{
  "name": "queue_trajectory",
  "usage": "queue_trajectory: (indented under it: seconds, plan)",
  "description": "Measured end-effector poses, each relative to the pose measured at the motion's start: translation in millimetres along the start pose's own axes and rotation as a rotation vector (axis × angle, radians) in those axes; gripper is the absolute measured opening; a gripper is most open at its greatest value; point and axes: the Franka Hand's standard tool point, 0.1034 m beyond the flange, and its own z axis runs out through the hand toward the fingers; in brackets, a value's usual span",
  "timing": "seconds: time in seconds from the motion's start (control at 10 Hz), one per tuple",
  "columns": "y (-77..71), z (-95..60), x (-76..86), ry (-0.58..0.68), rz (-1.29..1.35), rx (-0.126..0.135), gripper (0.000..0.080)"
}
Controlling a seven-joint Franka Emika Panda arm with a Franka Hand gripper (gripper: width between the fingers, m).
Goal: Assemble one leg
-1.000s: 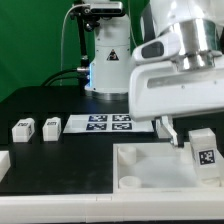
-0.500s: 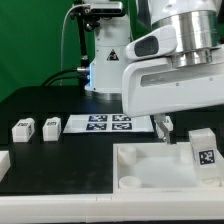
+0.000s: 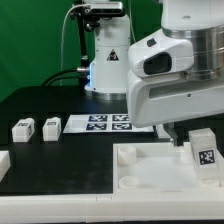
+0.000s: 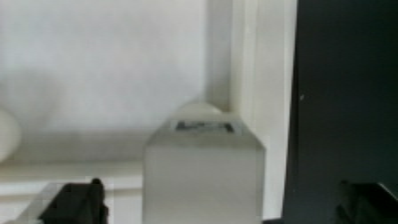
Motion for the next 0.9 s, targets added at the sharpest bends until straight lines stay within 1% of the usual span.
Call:
queue_trajectory:
  seconds: [0.3,0.4,0.5,0.6,0.7,0.9]
  plan:
    - [-1.3,11.5,-3.3,0.014,0.008,-0.002,0.0649]
    - [-3.0,10.8,-3.1,0.015,0.018,-0.001,0.0649]
    - [-1.9,11.0,-3.1,0.014,0.021,-0.002,0.0529]
    - [-1.9,11.1,-3.1,0.014,0.064,-0.001,0.0391]
    - [-1.5,11.0,-3.1,0.014,0.118,-0.001,0.0292]
    - [-1.8,11.2,-3.1,0.014,0.314,0.001,0.0292]
